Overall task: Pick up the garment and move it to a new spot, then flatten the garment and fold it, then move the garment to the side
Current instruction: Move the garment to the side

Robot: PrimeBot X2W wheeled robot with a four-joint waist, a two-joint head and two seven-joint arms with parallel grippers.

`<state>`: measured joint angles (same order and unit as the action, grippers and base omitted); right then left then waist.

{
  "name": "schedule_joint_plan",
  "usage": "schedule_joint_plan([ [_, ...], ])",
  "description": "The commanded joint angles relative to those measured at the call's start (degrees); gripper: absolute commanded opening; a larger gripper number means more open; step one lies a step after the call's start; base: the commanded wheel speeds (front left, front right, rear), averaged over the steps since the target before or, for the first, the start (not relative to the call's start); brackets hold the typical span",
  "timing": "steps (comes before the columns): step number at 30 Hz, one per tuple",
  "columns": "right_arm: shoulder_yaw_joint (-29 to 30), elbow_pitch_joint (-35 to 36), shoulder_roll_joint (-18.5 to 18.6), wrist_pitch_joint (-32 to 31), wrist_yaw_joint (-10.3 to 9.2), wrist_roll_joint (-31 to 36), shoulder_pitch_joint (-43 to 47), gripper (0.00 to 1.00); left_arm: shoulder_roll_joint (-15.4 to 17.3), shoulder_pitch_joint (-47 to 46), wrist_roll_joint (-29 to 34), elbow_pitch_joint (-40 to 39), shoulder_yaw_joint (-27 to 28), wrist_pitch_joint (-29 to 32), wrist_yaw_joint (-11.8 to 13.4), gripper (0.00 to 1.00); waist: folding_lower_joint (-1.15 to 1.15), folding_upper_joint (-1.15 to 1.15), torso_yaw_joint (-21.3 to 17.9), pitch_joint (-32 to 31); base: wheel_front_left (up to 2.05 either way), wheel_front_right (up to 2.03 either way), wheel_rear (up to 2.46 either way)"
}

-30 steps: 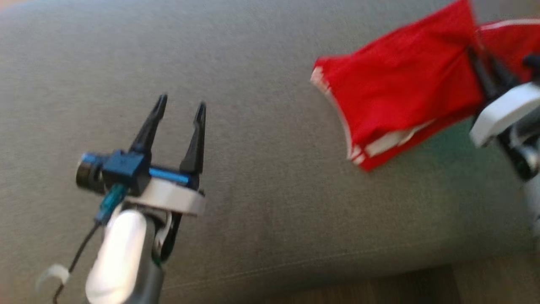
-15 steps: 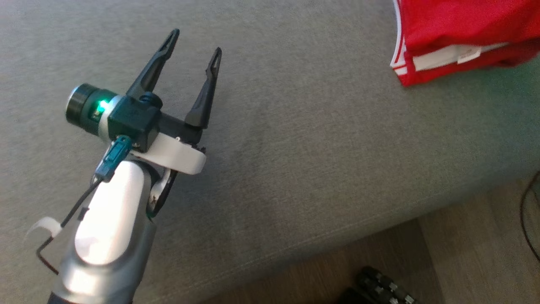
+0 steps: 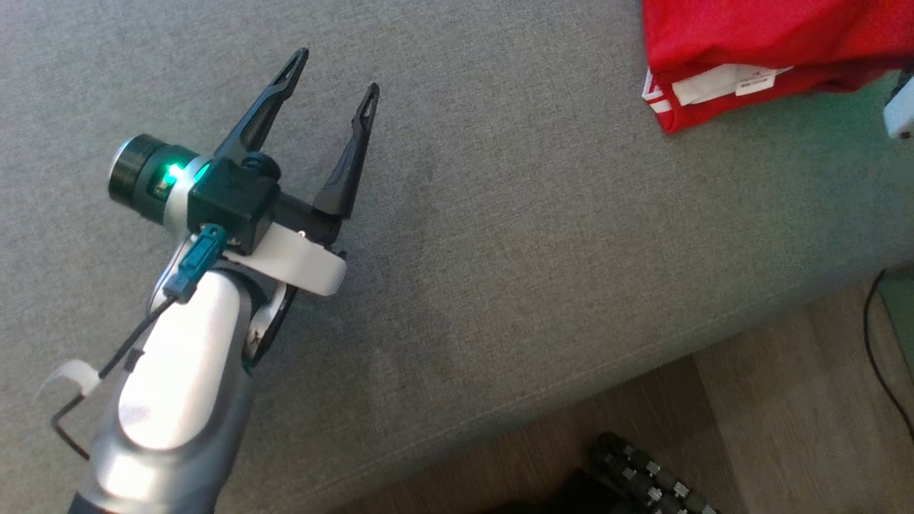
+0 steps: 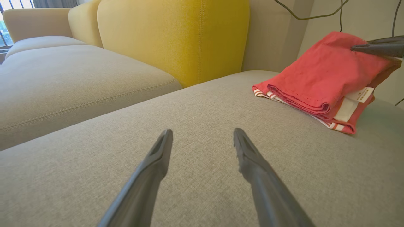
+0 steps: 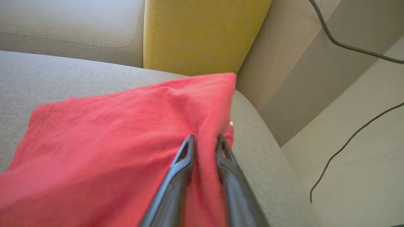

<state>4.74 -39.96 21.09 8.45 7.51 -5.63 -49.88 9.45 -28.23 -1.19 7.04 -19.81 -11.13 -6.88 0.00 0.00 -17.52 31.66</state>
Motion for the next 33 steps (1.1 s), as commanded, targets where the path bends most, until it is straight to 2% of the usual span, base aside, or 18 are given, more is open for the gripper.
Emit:
schedule_joint_plan([
  [1, -0.6, 1.2, 0.5, 1.0, -0.02, -0.4, -1.1, 1.0, 1.0, 0.0, -0.6, -2.2, 1.1, 0.0, 0.2, 1.0, 0.0, 0.0, 0.1, -0.5, 0.0, 0.0, 0.0],
  [8, -1.6, 3.2, 0.9, 0.9, -0.02, -0.4, -1.3, 1.0, 0.0, 0.9, -1.8, -0.7, 0.9, -1.5, 0.9, 1.0, 0.0, 0.0, 1.7, -3.5, 0.0, 0.0, 0.0],
  [17, -4.6, 11.6, -0.8, -2.2, -0.02, -1.7, 2.4, 1.0, -2.0, 3.4, -4.5, 2.0, 2.2, -3.5, 2.7, 1.0, 0.0, 0.0, 7.0, -11.0, 0.0, 0.0, 0.0],
  [25, -6.5, 21.8, -5.0, -3.0, -0.02, -5.2, 12.2, 1.0, -4.3, 9.4, -9.5, 0.0, 7.6, -3.8, 5.5, 1.0, 0.0, 0.0, 14.2, -17.4, 0.0, 0.0, 0.0],
  [33, -4.6, 24.8, -12.7, 2.0, -0.02, -5.5, 25.2, 1.0, -5.8, 18.5, -9.8, -3.0, 11.3, -3.9, 6.8, 1.0, 0.0, 0.0, 19.8, -23.7, 0.0, 0.0, 0.0],
])
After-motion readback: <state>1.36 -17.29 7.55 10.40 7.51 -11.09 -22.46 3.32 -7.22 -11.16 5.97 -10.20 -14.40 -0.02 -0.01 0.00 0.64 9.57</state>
